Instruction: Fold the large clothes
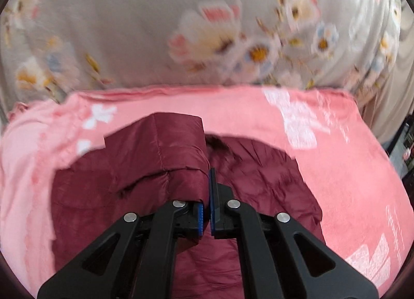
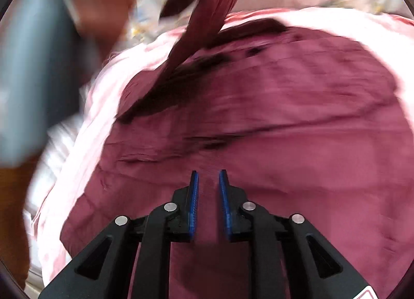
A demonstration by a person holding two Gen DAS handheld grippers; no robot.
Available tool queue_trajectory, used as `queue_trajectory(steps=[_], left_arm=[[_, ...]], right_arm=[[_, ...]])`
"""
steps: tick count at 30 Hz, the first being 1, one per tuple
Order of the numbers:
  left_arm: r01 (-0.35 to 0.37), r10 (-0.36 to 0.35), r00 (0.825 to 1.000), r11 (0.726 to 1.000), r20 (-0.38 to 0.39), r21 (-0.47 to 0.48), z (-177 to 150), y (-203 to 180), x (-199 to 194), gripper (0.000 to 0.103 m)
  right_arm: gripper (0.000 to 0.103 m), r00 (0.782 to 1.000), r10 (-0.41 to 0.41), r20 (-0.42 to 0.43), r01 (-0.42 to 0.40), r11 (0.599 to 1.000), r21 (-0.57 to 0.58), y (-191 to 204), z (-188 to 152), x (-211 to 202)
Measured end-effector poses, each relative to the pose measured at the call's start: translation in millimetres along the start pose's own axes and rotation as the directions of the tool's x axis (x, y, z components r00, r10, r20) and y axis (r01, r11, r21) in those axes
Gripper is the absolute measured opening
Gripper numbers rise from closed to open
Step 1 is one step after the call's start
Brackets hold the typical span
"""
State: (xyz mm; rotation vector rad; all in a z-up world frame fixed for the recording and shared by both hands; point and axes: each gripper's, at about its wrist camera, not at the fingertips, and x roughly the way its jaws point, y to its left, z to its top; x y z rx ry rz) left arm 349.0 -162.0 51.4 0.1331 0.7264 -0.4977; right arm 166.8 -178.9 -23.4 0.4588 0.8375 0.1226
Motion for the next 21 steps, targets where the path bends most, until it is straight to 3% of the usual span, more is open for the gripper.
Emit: queue_trajectory(steps=[4,6,9,13,15,18,21], left_arm=[[0.044,-0.042,0.995,0.999,-0.095,0.015,-24,-16,37,0.005],[0.067,-0.061,0.989,0.997,-0.133,0.04,-36,-23,48,0.037],[0.066,-0.06,0.993,0.996,-0.105,0.055,-57,-21,38,0.063],[0.114,-0.116,0.993,0.989,-0.016,-0.095,-82,29,-10,0.073],[0.09,-0.091,0.996,0.981,-0.002,-0.17,-93,60,-25,0.073],[0.048,-0.051,0.999,0.942,-0.001,-0.334,-122,130,-41,0.073],[0.007,-0.031,0.999,0.855,-0.037,-0.519,-153,203,-36,0.072]], right_arm=[[0.019,0.995,-0.086,0.053,0.082,0.993,0.079,-47,-5,-51],[0.021,0.99,-0.122,0.074,0.113,0.987,0.115,-66,-1,-68],[0.032,0.979,-0.168,0.117,0.152,0.979,0.133,-82,8,-83],[0.044,0.973,-0.178,0.145,0.159,0.979,0.13,-90,30,-80],[0.046,0.97,-0.19,0.149,0.175,0.979,0.104,-87,42,-71],[0.048,0.97,-0.188,0.153,0.177,0.981,0.082,-83,65,-55],[0.049,0.976,-0.163,0.143,0.152,0.985,0.081,-77,88,-32]])
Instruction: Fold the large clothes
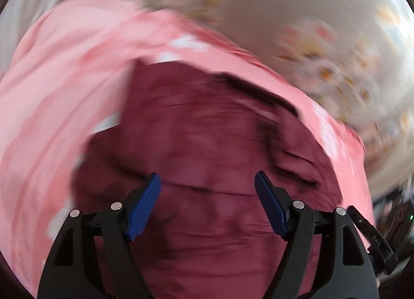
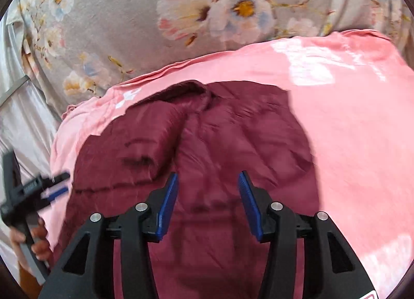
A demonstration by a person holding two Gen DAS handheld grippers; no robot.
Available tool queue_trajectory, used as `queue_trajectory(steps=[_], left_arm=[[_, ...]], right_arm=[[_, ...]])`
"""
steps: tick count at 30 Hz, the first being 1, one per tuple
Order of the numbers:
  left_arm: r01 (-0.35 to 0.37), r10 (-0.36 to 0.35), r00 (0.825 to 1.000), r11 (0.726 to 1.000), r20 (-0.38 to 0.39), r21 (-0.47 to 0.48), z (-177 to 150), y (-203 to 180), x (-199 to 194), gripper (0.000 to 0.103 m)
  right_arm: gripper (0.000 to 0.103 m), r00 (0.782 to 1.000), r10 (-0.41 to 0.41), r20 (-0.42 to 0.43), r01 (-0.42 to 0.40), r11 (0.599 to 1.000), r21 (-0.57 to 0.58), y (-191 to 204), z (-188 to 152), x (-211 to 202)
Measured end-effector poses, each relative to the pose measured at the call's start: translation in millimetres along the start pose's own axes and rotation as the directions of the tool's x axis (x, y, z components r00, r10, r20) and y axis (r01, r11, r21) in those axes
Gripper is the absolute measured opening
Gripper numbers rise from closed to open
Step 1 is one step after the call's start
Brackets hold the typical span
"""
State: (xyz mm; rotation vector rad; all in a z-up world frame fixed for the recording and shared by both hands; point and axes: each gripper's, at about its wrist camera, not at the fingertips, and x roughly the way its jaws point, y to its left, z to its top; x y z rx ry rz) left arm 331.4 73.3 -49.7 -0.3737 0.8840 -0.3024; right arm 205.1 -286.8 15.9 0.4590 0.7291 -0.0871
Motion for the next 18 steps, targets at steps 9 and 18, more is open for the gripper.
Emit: queue_trajectory(steps=[9,18], left_arm=[[0.041,-0.056,0.998,0.943,-0.035,-0.329,17,82,32,0.055],[-0.059,0.083,0.995,0.949,0.064,-0.309,30,79,8,0.001]], right_arm=[[0.062,0.995,-0.075,-0.071,0.06,0.979,-0.197,69,13,80],[0.013,0.997,-0.062,0.047,0.059,0.997,0.059,25,37,62]])
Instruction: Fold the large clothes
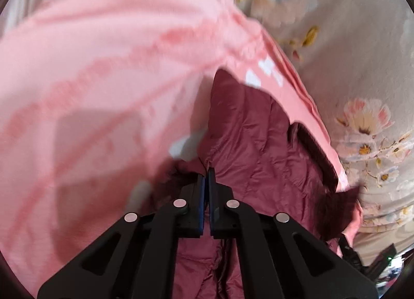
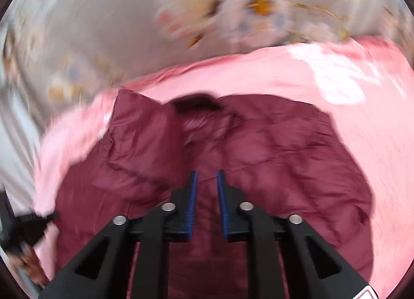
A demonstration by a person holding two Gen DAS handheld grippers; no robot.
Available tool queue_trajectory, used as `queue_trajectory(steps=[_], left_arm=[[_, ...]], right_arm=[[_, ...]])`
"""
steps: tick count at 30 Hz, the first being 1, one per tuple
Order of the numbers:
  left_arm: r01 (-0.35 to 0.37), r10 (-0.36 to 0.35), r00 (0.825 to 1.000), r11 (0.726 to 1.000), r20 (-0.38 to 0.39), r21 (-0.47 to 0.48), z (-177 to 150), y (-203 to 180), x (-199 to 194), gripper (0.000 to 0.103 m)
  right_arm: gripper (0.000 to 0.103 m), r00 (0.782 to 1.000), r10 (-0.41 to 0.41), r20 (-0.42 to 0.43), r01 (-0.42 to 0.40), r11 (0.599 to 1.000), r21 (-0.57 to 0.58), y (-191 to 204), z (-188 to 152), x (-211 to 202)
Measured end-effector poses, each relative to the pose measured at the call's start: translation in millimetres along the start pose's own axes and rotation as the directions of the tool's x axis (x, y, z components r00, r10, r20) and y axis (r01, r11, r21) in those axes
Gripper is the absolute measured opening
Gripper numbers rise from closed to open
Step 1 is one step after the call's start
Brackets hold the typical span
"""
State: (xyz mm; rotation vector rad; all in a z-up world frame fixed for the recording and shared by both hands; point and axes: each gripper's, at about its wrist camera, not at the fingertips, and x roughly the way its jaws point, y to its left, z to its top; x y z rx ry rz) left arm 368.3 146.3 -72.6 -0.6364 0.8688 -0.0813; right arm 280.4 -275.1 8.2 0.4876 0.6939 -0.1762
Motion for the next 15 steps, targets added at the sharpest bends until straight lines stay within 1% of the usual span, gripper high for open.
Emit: queue_trajectory(steps=[1,2,3,4,5,6,7,8,9,10,11,12,13,14,15], left_arm=[[-0.004,0.004,1.0,1.0,0.025,0.015,0,1,-9,0.001],[-0.018,0.016,0.999,0.999,0.044,0.036,-1,4,-16,0.0],[-0.045,0.042,0.998,0.997,0.046,0.062,-2,5,-15,0.0],[-0.07,0.068,0.997,0.994,0.033,0.084,-3,5,-10,0.0],[-0.095,0.094,0.995,0.991,0.012,0.095,-4,8,-3,0.0],[-0.098,0.1,0.995,0.992,-0.027,0.08,-7,15,6,0.0],[-0.084,0.087,0.995,0.995,-0.05,0.059,-9,20,10,0.0],[-0.073,0.075,0.996,0.996,-0.054,0.041,-10,23,11,0.0],[-0.065,0.067,0.997,0.997,-0.049,0.032,-11,24,9,0.0],[-0.056,0.057,0.997,0.998,-0.043,0.029,-11,24,7,0.0],[-0.044,0.045,0.998,0.999,-0.041,0.025,-11,23,4,0.0],[-0.024,0.024,0.999,1.0,-0.036,0.013,-10,22,-1,0.003],[-0.012,0.012,0.999,1.0,-0.031,0.005,-9,21,-3,0.006],[-0.002,0.002,1.0,1.0,-0.025,-0.002,-9,20,-5,0.019],[0.001,-0.001,1.0,1.0,-0.02,-0.006,-8,18,-5,0.04]], right_arm=[[0.013,1.0,-0.003,0.011,0.002,1.0,0.029,-13,-2,-9],[0.013,1.0,-0.017,0.007,0.016,0.999,0.029,-24,-7,-13],[0.013,0.999,-0.038,-0.011,0.038,0.999,0.015,-30,-12,-12],[0.013,0.997,-0.067,-0.043,0.067,0.998,-0.007,-37,-18,-9],[0.014,0.995,-0.076,-0.065,0.076,0.997,-0.015,-40,-22,-7],[0.016,0.993,-0.076,-0.089,0.076,0.997,-0.011,-45,-27,-7],[0.021,0.993,-0.071,-0.092,0.071,0.997,-0.001,-48,-29,-10],[0.035,0.994,-0.065,-0.082,0.066,0.998,0.005,-49,-30,-14],[0.044,0.997,-0.06,-0.058,0.06,0.998,0.005,-48,-29,-21],[0.061,0.998,-0.06,-0.03,0.06,0.998,0.002,-47,-27,-27],[0.066,0.998,-0.064,0.009,0.064,0.998,-0.004,-46,-25,-35],[0.066,0.997,-0.07,0.029,0.07,0.997,-0.011,-45,-22,-37],[0.067,0.996,-0.079,0.037,0.08,0.997,-0.015,-45,-18,-36],[0.067,0.996,-0.086,0.033,0.087,0.996,-0.014,-47,-12,-32],[0.067,0.996,-0.089,0.015,0.089,0.996,-0.006,-48,-9,-24]])
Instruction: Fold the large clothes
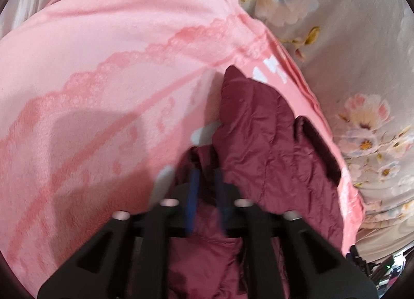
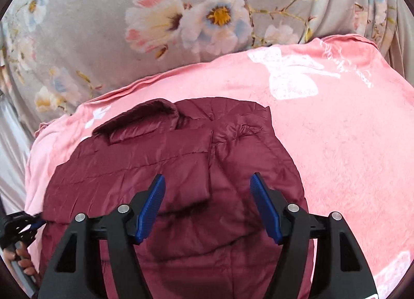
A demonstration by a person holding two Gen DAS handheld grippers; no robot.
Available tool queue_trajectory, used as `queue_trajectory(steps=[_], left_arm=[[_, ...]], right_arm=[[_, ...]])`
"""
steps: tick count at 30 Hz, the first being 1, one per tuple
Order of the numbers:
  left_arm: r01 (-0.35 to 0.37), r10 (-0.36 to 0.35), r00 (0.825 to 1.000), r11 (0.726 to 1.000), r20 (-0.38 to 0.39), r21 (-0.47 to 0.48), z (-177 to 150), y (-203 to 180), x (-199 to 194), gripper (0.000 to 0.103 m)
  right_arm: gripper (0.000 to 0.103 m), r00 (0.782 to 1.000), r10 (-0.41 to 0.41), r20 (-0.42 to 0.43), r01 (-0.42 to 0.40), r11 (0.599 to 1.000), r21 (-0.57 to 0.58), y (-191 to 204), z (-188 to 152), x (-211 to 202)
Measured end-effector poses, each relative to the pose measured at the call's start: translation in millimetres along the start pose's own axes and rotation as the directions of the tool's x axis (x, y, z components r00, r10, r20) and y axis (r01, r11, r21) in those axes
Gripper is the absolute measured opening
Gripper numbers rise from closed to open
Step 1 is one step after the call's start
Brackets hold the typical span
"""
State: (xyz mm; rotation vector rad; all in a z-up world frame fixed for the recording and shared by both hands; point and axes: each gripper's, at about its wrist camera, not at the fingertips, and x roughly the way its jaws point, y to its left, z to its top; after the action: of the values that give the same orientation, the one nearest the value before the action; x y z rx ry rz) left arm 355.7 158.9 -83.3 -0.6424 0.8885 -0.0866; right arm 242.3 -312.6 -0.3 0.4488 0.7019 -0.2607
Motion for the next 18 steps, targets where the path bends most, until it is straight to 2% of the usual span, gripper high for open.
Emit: queue_trajectory(steps=[2,3,4,5,7,8,11,13,16,18], left_arm=[[-0.014,0.014,1.0,1.0,0.007,-0.017,3,-2,4,0.058],[-0.017,0.017,1.0,1.0,0.0,-0.024,4,-1,8,0.058],[-0.018,0.018,1.0,0.999,-0.017,-0.044,6,0,16,0.057],[-0.017,0.015,0.999,0.998,-0.03,-0.066,7,1,22,0.054],[-0.028,0.026,0.999,0.997,-0.032,-0.07,8,1,22,0.026],[-0.037,0.035,0.999,0.998,-0.037,-0.057,10,-1,22,0.002],[-0.025,0.025,1.0,0.999,0.011,-0.032,14,-5,2,0.001],[-0.022,0.021,1.0,1.0,0.022,0.002,13,-8,-6,0.001],[-0.071,0.07,0.997,0.995,0.016,0.063,4,-13,3,0.001],[-0.094,0.094,0.996,0.994,0.003,0.058,-1,-9,12,0.0]], right_arm=[[0.067,0.998,0.012,-0.056,-0.011,1.0,0.011,2,4,21],[0.067,0.996,0.019,-0.085,-0.018,1.0,0.018,4,4,31],[0.06,0.993,0.025,-0.117,-0.022,1.0,0.022,6,3,42],[0.033,0.991,0.031,-0.133,-0.028,0.999,0.018,10,2,47],[0.005,0.988,0.053,-0.148,-0.054,0.999,-0.005,21,2,50],[0.004,0.987,0.09,-0.131,-0.09,0.996,0.006,24,5,43],[0.003,0.984,0.176,-0.004,-0.176,0.984,0.009,25,20,-8],[0.003,0.986,0.157,0.048,-0.155,0.987,-0.04,22,18,-34],[0.002,0.997,0.079,-0.02,-0.08,0.993,-0.092,18,1,-20],[0.002,0.997,0.038,-0.072,-0.045,0.994,-0.095,13,-13,-3]])
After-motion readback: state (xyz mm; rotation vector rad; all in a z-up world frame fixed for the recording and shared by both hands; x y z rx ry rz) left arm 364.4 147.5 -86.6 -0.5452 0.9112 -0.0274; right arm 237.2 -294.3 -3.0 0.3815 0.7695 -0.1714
